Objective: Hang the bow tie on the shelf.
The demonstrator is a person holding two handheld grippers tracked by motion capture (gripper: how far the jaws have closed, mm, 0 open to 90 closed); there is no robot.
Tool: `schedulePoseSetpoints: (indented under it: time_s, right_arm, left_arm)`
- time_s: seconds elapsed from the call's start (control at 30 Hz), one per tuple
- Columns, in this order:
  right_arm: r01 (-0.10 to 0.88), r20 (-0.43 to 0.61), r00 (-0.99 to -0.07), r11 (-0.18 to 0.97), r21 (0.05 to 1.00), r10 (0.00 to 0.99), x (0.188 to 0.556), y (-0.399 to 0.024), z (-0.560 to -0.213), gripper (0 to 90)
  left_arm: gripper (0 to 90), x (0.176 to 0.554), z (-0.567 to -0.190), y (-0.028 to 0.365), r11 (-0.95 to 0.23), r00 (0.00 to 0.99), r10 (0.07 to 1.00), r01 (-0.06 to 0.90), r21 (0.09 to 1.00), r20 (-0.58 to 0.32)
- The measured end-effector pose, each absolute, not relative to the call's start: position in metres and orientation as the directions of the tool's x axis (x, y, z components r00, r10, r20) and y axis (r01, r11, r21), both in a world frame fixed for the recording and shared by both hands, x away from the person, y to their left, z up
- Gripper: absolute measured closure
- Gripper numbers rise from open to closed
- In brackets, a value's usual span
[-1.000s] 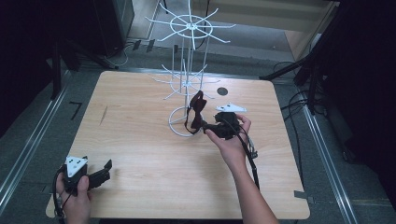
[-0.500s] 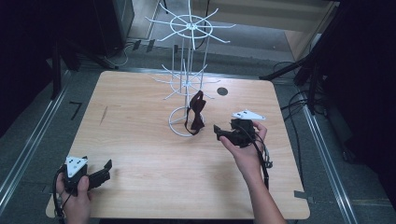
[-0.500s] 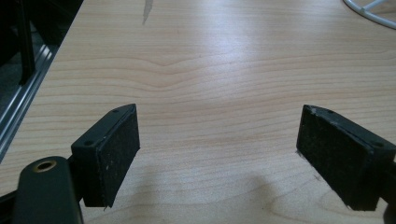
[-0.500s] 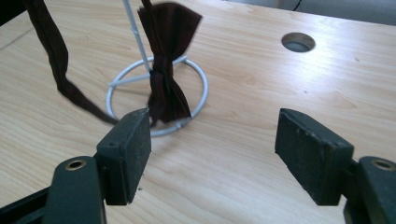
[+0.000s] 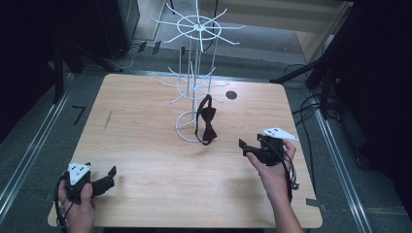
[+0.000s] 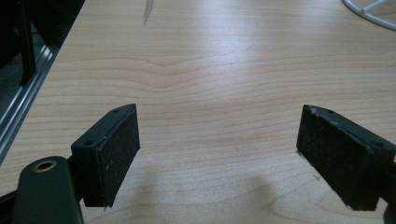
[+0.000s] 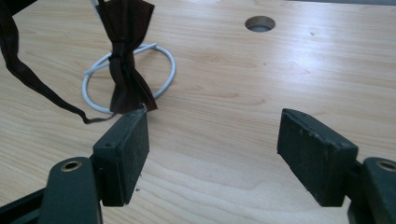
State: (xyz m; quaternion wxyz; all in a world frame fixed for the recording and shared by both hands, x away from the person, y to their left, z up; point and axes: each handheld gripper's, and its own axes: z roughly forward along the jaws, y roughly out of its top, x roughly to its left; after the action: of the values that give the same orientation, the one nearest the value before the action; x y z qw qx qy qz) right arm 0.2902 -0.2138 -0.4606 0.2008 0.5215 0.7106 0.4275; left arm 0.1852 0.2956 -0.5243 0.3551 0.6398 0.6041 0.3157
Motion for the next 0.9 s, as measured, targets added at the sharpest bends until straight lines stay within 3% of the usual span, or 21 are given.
schedulePoseSetpoints:
  time_s: [0.9]
  right_arm:
    - [0.569, 0.209, -0.288, -0.009, 0.823, 0.935, 0.243, -0.3, -0.505, 16.7]
  left_arm:
    - [14.1, 0.185, -0.524, 0.295, -0.022, 0.071, 0.997, 0.549, 0.836, -0.021]
